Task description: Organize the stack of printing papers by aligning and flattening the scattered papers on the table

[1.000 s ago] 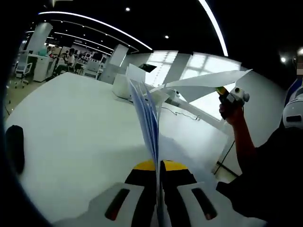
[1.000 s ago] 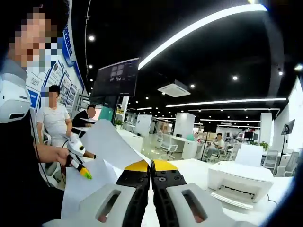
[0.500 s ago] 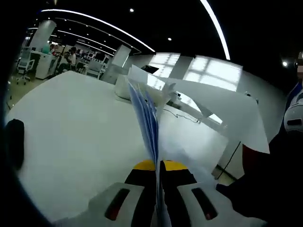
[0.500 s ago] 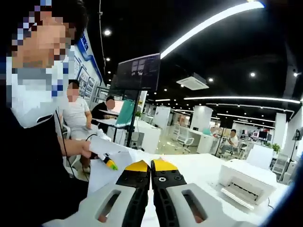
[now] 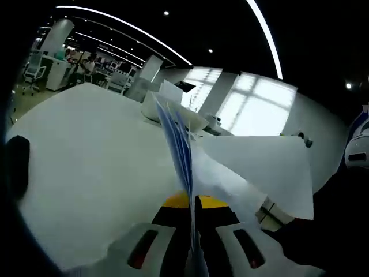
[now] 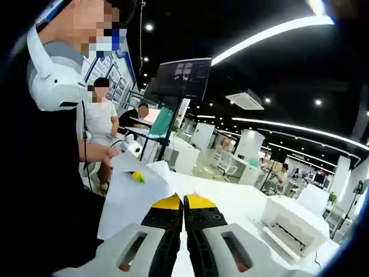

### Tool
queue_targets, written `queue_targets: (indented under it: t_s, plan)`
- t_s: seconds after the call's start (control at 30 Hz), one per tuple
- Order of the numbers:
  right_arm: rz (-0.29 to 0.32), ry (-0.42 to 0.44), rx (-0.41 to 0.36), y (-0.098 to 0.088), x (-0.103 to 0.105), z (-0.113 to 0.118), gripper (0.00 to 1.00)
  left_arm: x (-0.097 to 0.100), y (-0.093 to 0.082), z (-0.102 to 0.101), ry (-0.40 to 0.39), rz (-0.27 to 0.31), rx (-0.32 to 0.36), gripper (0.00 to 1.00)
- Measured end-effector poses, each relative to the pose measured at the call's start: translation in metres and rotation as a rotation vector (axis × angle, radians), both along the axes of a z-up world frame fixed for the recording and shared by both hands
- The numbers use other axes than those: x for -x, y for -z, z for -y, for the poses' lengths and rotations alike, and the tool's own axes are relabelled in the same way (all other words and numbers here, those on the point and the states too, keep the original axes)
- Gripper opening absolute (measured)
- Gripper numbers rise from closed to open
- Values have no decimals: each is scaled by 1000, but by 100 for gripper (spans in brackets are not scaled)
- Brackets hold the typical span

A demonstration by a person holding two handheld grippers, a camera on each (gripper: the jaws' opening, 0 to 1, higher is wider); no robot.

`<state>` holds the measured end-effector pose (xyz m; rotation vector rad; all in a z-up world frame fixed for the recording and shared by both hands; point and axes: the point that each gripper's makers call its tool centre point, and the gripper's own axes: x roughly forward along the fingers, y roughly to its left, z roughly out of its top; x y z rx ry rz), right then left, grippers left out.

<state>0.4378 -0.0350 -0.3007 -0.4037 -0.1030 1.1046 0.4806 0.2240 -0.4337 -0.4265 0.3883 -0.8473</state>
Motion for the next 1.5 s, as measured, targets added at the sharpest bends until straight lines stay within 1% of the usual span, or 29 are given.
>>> queue_targets:
  t_s: [0.13,0.27,0.37,0.4,0.47,0.6,0.73,0.9,1.1,1.2,1.3,1.47,1.5]
  plan:
    - [-5,-1,11,22,-8,4,0,-5,0,2,-10,-13,19,7]
    - [-6,3,-1,35,-16,8,0,-11,-2,8,-17,-21,31,7]
    - [17,-6,0,45,-20,9,0,-15,-4,11,-19,-24,38,7]
    - [37,-10,17,52,-23,10,0,-16,-4,12,-19,-27,43,7]
    - [61,-14,43,61,-26,12,0,-20,-3,14,-17,-40,62,7]
    - [72,-24,60,83,-31,13,0,-26,3,13,-24,-88,114,7]
    - [79,-36,77,99,-33,13,0,-28,4,13,-24,-110,129,8]
    - [82,-33,75,108,-40,14,0,-30,3,17,-12,-118,128,9]
    - [101,-48,62,110,-41,6,0,-31,4,22,7,-147,164,14]
    - [106,-56,55,117,-41,-3,0,-32,5,25,15,-162,181,17]
    - [105,-57,52,121,-41,-11,0,-31,6,26,22,-165,177,17]
    - [112,-74,30,121,-39,-21,0,-30,6,28,27,-169,177,17]
    - [116,-85,28,121,-39,-26,0,-32,7,25,30,-171,177,17]
